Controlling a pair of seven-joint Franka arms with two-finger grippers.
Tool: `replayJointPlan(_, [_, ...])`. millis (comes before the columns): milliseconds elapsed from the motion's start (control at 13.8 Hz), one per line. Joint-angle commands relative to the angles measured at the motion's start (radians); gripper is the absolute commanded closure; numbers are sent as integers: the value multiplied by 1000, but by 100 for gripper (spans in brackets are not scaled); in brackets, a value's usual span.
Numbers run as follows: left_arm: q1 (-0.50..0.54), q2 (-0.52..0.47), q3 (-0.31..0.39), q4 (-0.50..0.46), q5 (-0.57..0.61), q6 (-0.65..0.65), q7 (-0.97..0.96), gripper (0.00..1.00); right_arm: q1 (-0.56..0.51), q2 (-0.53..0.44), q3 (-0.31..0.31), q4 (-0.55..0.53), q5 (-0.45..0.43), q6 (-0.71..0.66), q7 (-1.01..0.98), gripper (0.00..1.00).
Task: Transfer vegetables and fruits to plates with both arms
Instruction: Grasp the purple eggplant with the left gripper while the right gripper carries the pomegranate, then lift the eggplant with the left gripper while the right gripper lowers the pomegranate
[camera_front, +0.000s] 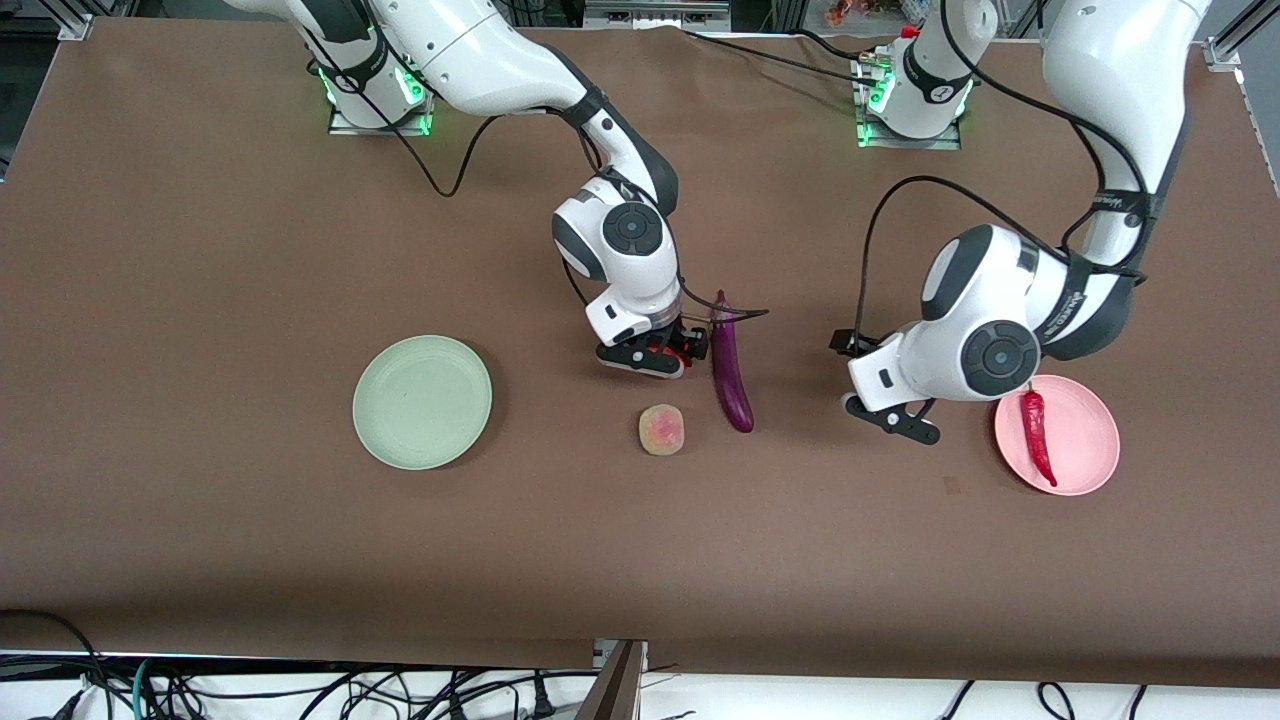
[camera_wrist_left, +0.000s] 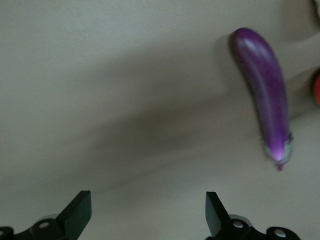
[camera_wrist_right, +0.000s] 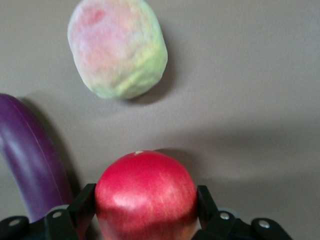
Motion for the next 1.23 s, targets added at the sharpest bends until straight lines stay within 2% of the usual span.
replayJointPlan(0, [-15,35,3,16,-132,42,-73,0,-33,-35,-5,18,-18,-91,-27,69])
replayJointPlan(217, [-45,48,3,13,-226,103,-182,0,-131,-132,-2,18,-1,-258,-200,69])
replayJointPlan(362, [-107,60,4,1,-225,167,-353,0,-199,-184,-3,7,3,-371,-368,69])
replayJointPlan(507, [-157,89,13,-20,-173,230,-511,0,-282,-228,-5,-20,7,-444,-548,69])
replayJointPlan(652, [-162,83,7,-100,-92,350,-533,0,-371,-265,-5,-68,7,-452,-732,69])
replayJointPlan(797, [-176,83,7,-183,-89,495,-535,0,-461,-276,-6,-106,7,-443,-885,69])
replayJointPlan(1014, [-197,94,7,-286,-84,738,-533,0,-564,-262,-5,-155,8,-378,-1014,69])
replayJointPlan(1087, [-197,95,7,-299,-82,772,-532,20,-567,-246,-5,-165,8,-343,-1019,69])
replayJointPlan(1159, [-197,95,6,-300,-82,778,-535,69,-569,-232,-5,-169,10,-318,-1019,69])
